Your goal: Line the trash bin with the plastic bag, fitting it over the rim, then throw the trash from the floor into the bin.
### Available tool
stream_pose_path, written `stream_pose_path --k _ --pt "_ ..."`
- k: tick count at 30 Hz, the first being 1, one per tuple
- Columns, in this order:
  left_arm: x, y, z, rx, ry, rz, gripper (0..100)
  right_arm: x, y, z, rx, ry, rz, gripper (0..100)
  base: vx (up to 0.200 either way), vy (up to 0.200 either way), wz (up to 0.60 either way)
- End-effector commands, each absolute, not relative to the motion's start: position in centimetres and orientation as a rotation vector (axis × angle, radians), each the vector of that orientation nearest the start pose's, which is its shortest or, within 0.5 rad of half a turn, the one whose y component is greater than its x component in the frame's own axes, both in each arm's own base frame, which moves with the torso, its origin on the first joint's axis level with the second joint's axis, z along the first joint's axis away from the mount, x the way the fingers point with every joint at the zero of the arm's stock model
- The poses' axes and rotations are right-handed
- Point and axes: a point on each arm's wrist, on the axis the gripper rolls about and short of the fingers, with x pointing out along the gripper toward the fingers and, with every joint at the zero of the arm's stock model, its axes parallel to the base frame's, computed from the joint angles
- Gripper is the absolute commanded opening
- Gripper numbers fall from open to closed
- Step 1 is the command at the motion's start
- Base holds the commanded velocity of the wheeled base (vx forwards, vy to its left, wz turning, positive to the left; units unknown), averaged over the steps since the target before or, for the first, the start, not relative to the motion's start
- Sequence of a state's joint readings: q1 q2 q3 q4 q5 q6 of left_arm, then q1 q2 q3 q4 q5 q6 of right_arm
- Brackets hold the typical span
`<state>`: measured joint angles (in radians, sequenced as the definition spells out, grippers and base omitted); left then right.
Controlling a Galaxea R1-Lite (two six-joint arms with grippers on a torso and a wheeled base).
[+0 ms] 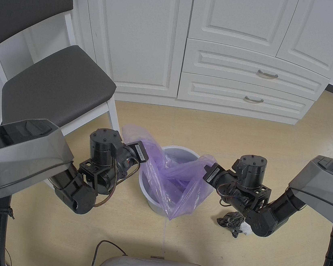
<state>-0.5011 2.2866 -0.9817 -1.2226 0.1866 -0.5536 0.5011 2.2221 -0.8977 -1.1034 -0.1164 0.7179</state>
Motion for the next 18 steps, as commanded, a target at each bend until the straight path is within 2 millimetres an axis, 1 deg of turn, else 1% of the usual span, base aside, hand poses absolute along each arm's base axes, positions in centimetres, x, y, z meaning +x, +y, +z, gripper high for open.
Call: stream_pose_path --k 1,3,8,13,18 --pt "36.7 -18.3 8.0 -0.535 0.143 -0.261 0 36.1 17.1 7.8 0.653 0.285 0.256 0 0.0 0.0 0.0" --pt "37.1 -18.1 7.6 -0.533 0.15 -0.252 0 36.5 16.4 8.1 0.655 0.269 0.239 0 0.0 0.0 0.0" --pt "37.4 -18.2 6.6 -0.525 0.175 -0.25 0 37.5 14.9 8.0 0.626 0.268 0.194 0 0.0 0.0 0.0" --pt "37.4 -17.8 6.1 -0.513 0.211 -0.249 0 37.7 14.5 7.9 0.593 0.332 0.162 0 0.0 0.0 0.0" --pt "37.1 -17.7 5.5 -0.477 0.278 -0.229 0 37.6 14.1 8.8 0.549 0.38 0.131 0 0.0 0.0 0.0"
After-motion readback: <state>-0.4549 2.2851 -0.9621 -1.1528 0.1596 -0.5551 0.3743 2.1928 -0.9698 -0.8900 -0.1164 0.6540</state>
